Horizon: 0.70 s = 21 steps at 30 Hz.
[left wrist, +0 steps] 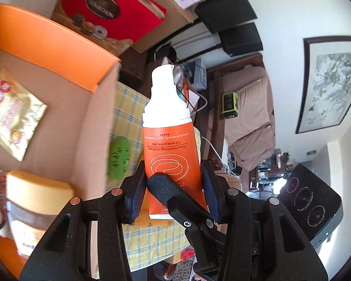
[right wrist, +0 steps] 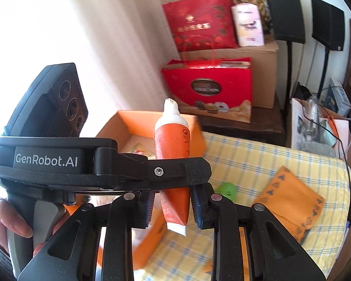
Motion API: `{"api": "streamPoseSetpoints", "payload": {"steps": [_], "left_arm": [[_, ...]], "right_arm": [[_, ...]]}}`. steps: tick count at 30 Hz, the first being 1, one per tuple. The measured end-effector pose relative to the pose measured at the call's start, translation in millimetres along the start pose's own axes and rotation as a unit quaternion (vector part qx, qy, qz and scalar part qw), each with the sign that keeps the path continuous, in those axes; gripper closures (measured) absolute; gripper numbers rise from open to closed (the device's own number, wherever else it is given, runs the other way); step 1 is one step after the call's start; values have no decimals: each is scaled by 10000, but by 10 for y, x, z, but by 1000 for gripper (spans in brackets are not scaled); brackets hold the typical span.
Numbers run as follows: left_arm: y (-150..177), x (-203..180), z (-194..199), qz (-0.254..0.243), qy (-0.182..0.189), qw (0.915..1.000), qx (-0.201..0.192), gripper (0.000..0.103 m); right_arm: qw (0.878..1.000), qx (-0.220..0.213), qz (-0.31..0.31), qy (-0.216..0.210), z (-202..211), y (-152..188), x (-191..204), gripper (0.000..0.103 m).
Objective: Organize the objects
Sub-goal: 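Lift and carry the orange tube over the box with the right gripper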
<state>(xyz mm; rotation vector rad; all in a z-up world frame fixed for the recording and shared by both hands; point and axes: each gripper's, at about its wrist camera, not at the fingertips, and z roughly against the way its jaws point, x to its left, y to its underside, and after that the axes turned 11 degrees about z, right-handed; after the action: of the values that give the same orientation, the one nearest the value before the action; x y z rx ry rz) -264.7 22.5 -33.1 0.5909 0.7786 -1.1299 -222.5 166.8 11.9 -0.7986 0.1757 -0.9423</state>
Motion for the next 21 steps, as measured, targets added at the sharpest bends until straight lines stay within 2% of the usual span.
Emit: {"api": "streamPoseSetpoints", "payload": {"steps": [10, 21], "left_arm": [[-168, 382, 375, 243, 6, 9994, -265, 61], [-490, 894, 321, 721, 5, 9971, -229, 60]], "right_arm": [[9985, 247, 389, -281, -348, -157, 438, 77], [9925, 741, 817, -533, -985, -234, 562, 76]]}}
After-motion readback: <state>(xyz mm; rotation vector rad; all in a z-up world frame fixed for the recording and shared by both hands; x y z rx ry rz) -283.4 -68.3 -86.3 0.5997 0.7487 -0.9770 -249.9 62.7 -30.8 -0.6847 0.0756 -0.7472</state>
